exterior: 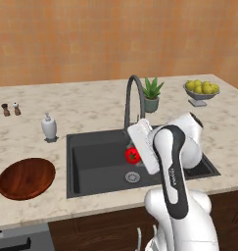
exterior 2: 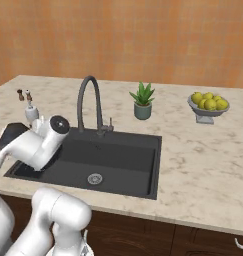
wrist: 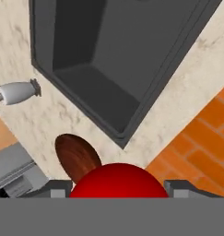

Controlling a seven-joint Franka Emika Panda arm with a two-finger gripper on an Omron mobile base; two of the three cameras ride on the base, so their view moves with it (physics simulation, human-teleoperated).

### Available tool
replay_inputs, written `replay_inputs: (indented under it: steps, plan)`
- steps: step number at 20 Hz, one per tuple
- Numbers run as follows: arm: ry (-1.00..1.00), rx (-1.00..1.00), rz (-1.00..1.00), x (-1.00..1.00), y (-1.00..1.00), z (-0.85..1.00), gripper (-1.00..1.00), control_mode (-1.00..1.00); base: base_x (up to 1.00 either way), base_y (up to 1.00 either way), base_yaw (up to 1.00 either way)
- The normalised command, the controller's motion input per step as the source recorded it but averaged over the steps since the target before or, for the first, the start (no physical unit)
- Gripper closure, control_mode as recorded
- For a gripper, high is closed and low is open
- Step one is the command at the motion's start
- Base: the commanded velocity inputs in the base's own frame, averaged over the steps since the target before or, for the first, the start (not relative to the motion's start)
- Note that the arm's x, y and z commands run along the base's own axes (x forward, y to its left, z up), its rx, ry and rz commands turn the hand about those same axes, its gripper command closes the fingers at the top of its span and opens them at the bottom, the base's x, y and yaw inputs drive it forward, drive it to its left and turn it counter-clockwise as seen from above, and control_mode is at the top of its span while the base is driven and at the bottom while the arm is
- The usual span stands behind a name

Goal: Pick the tomato from the sink and place it in the bowl. Then pick the bowl and place it in the microwave. Then close the microwave door and press the start button.

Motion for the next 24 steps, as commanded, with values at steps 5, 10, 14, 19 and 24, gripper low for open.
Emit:
replay_inputs:
  steps: [5,10,14,19,24]
  plan:
    - [0.0,-0.49,0.03,0.04,1.0,0.79,1.0,-1.0,0.0,0.0,0.0]
    - [0.01,-0.4,0.05,0.29,1.0,0.06,1.0,-1.0,0.0,0.0,0.0]
    - [0.0,-0.02,0.12,0.35,0.77,-0.32,1.0,-1.0,0.0,0.0,0.0]
    - [0.0,-0.01,0.12,0.4,0.81,-0.19,1.0,-1.0,0.0,0.0,0.0]
    - [0.02,0.0,0.15,0.57,0.45,-0.39,1.0,-1.0,0.0,0.0,0.0]
